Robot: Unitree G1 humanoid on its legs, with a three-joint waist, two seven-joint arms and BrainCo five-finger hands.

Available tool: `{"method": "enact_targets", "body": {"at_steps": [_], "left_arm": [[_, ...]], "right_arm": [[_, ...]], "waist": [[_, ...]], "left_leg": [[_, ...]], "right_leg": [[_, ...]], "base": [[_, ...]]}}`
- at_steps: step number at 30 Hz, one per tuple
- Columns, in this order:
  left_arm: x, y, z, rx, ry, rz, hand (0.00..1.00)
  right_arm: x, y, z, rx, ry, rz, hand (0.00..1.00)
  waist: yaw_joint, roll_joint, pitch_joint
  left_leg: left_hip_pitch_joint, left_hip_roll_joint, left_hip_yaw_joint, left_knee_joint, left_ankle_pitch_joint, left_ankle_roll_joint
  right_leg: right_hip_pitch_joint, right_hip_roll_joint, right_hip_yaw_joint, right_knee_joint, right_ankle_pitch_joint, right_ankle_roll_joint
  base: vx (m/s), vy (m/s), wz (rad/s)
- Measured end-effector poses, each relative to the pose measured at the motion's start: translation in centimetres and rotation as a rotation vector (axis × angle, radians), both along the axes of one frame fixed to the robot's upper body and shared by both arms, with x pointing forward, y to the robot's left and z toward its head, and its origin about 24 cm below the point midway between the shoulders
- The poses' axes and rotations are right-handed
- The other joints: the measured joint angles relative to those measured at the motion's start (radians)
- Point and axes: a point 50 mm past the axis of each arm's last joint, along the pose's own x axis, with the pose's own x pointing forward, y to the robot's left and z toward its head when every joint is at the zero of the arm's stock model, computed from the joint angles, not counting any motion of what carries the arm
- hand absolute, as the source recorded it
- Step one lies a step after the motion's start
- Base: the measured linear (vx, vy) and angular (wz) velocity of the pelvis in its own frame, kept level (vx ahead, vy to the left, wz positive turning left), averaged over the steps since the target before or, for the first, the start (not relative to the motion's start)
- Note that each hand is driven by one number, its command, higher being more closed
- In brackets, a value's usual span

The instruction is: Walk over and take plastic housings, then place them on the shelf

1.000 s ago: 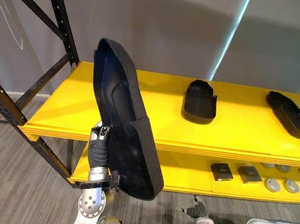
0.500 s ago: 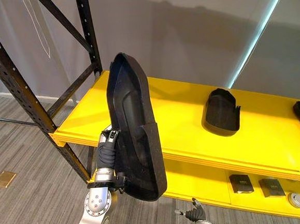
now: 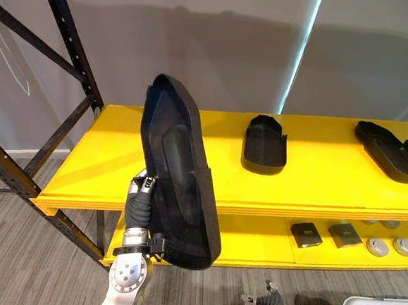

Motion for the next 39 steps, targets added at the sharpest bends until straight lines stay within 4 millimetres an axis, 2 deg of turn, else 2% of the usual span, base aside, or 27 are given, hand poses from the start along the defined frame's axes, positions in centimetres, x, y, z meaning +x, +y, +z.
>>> {"method": "enact_targets", "body": {"at_steps": [3, 4, 5, 7, 11, 15, 21, 27, 36, 39], "left_arm": [[1.8, 2.1, 0.1, 0.083, 0.003, 0.081, 1.0], [2.7, 3.0, -0.3, 0.115, 0.022, 0.119, 1.0], [3.4, 4.1, -0.7, 0.143, 0.052, 0.156, 1.0], [4.4, 5.9, -1.1, 0.18, 0.09, 0.212, 1.0], [6.1, 8.7, -1.8, 0.238, 0.174, 0.298, 1.0], [7.4, 11.2, -2.3, 0.273, 0.258, 0.369, 1.0], [8.3, 13.1, -2.0, 0.278, 0.3, 0.422, 1.0], [10.0, 15.4, -0.2, 0.327, 0.306, 0.488, 1.0], [11.7, 16.9, 2.5, 0.355, 0.289, 0.536, 1.0], [12.5, 16.6, 3.7, 0.352, 0.264, 0.531, 1.0]], "right_arm": [[0.1, -0.2, -0.1, -0.007, -0.002, 0.013, 0.0], [0.1, -0.3, -0.1, -0.005, 0.001, 0.026, 0.0], [0.3, -0.4, -0.2, -0.005, 0.004, 0.037, 0.0], [0.6, -0.8, -0.2, -0.016, 0.003, 0.042, 0.0], [0.6, -1.1, -0.3, -0.015, 0.013, 0.023, 0.0], [1.2, -1.4, -0.2, -0.01, -0.002, 0.035, 0.0], [1.4, -1.7, -0.1, -0.014, -0.009, 0.015, 0.0], [1.7, -1.6, 0.0, -0.008, -0.019, 0.001, 0.0], [2.1, -1.6, 0.1, -0.009, -0.038, 0.002, 0.0], [2.6, -1.6, 0.3, -0.009, -0.055, 0.003, 0.0]], "waist": [[-0.005, 0.002, -0.002], [-0.009, 0.004, -0.008], [-0.02, 0.01, -0.013], [-0.023, 0.019, -0.012], [-0.028, 0.026, -0.008], [-0.05, 0.042, 0.005], [-0.053, 0.046, 0.027], [-0.055, 0.036, 0.056], [-0.061, 0.033, 0.08], [-0.067, 0.033, 0.101]], "left_leg": [[0.018, -0.007, 0.001, -0.041, 0.024, -0.007], [0.034, -0.014, 0.003, -0.086, 0.051, -0.007], [0.051, -0.016, 0.008, -0.133, 0.079, -0.007], [0.065, -0.025, 0.018, -0.194, 0.115, -0.008], [0.084, -0.036, 0.03, -0.278, 0.169, -0.005], [0.115, -0.05, 0.026, -0.374, 0.217, -0.01], [0.11, -0.058, 0.033, -0.394, 0.231, -0.014], [0.087, -0.071, 0.035, -0.393, 0.238, -0.003], [0.077, -0.082, 0.017, -0.393, 0.237, -0.003], [0.077, -0.082, 0.017, -0.393, 0.237, -0.003]], "right_leg": [[-0.003, 0.0, 0.019, -0.001, 0.004, 0.003], [-0.014, -0.002, 0.027, -0.002, 0.014, 0.019], [-0.02, -0.002, 0.053, -0.009, 0.029, 0.02], [-0.03, -0.002, 0.078, -0.024, 0.043, 0.022], [-0.049, -0.003, 0.098, -0.035, 0.054, 0.008], [-0.056, -0.007, 0.103, -0.047, 0.058, 0.004], [-0.07, -0.017, 0.121, -0.058, 0.061, 0.017], [-0.087, -0.031, 0.125, -0.072, 0.07, 0.021], [-0.103, -0.036, 0.142, -0.077, 0.074, 0.016], [-0.104, -0.036, 0.145, -0.077, 0.077, 0.012]], "base": [[0.0, 0.0, 0.0], [0.0, 0.0, 0.0], [0.0, 0.0, 0.0], [-0.02, 0.019, -0.11], [-0.03, 0.019, -0.1], [-0.06, 0.024, 0.01], [-0.02, 0.033, -0.06], [0.03, 0.021, -0.01], [0.03, 0.007, -0.06], [0.0, 0.0, -0.04]]}}
